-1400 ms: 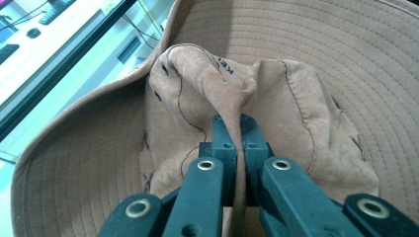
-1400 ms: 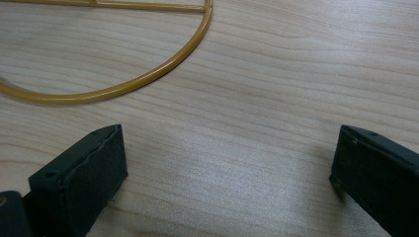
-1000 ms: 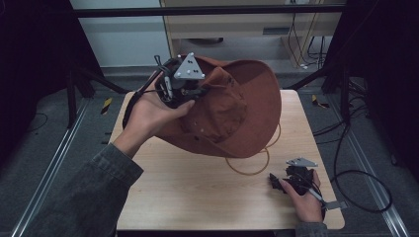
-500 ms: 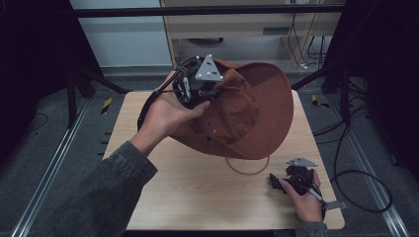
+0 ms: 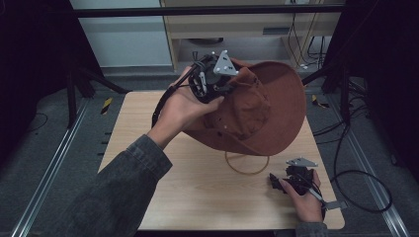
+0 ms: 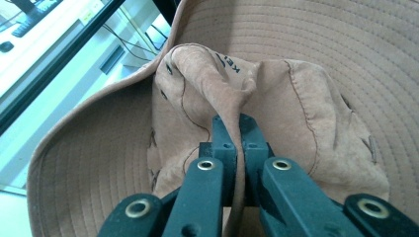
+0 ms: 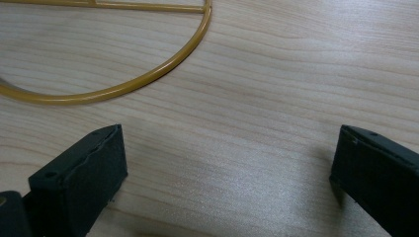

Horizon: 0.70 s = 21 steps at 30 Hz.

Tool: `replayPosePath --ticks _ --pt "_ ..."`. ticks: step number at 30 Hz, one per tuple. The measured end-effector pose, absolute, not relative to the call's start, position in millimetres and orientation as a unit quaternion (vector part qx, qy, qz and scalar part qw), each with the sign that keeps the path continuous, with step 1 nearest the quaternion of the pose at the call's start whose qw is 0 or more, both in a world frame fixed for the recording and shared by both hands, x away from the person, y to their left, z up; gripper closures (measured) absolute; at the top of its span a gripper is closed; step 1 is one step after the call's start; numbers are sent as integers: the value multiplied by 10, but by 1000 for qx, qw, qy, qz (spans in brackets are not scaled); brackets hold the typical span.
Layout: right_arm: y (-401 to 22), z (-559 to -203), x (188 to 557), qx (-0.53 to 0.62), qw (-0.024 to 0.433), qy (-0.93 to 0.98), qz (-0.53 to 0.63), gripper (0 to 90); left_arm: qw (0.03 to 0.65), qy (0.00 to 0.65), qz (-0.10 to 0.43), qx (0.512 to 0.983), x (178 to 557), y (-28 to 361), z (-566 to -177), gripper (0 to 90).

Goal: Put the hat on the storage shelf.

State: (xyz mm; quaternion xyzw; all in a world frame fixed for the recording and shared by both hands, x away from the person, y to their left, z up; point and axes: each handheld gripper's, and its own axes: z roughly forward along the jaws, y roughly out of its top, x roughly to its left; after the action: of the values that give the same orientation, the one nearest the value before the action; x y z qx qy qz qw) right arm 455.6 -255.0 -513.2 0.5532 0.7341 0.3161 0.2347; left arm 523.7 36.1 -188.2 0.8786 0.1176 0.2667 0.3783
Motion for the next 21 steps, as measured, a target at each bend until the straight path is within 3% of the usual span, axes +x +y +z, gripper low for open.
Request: replayPosePath --ticks 21 --pt "-2551 -5132 4558 553 234 735 317 7 371 83 250 891 5240 -148 -1964 887"
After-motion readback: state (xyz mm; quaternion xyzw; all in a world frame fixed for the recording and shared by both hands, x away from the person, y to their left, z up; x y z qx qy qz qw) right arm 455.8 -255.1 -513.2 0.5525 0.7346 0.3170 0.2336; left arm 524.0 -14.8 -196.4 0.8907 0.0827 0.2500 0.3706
